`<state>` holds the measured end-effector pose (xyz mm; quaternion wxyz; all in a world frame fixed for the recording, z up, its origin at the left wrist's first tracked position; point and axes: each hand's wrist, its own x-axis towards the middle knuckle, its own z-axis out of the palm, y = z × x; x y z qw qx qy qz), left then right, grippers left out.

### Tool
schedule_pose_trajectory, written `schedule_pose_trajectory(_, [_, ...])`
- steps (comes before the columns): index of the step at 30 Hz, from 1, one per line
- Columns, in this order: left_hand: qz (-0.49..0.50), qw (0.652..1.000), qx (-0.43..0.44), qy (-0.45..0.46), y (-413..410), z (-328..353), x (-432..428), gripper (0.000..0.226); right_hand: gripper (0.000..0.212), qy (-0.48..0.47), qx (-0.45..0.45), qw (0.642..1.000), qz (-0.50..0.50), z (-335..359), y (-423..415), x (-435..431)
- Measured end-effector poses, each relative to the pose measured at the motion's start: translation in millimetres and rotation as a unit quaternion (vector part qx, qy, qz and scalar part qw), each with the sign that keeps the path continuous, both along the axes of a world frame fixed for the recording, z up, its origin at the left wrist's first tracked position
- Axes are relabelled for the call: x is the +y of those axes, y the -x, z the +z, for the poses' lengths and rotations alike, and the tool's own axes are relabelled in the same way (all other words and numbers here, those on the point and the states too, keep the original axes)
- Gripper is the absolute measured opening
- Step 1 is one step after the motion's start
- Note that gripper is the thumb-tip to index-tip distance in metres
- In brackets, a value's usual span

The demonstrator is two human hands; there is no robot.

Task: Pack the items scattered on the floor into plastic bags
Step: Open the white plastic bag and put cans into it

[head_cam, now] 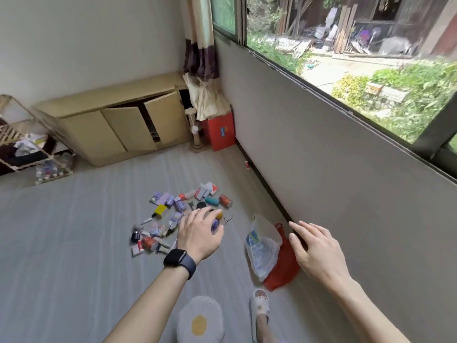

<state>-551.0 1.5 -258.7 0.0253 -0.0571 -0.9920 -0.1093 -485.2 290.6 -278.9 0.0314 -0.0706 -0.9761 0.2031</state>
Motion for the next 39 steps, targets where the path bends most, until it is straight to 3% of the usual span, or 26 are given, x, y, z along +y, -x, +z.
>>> schedule_pose_trajectory(9, [0.004,0.995,-0.100,0.004,139.8,-40.0,-9.7,0.043,0.050,0.031,-0.070,0.997,0.019,-26.5,138.9,-23.8])
schedule_pose_trajectory(15, [0.003,0.982,-0.185,0.029,213.5,-72.1,-27.2,0.047,0.042,0.048,-0.131,0.990,0.036,-43.8,216.9,-58.9])
schedule_pose_trajectory(20, [-0.049,0.965,-0.254,0.039,297.9,-109.8,-42.8,0.048,0.047,0.069,-0.162,0.984,0.030,-72.9,278.8,-96.8])
schedule_pose_trajectory(26, [-0.147,0.940,-0.303,0.061,407.1,-180.6,-63.7,0.050,0.046,0.088,-0.206,0.972,-0.063,-117.0,348.6,-144.8])
schedule_pose_trajectory(33, [-0.170,0.915,-0.356,0.091,488.9,-291.6,-86.2,0.055,0.047,0.091,-0.284,0.948,-0.113,-214.3,417.0,-174.8])
schedule_pose_trajectory(39, [-0.181,0.893,-0.390,0.136,515.6,-425.3,-101.5,0.058,0.043,0.040,-0.340,0.936,-0.084,-350.9,468.4,-160.9])
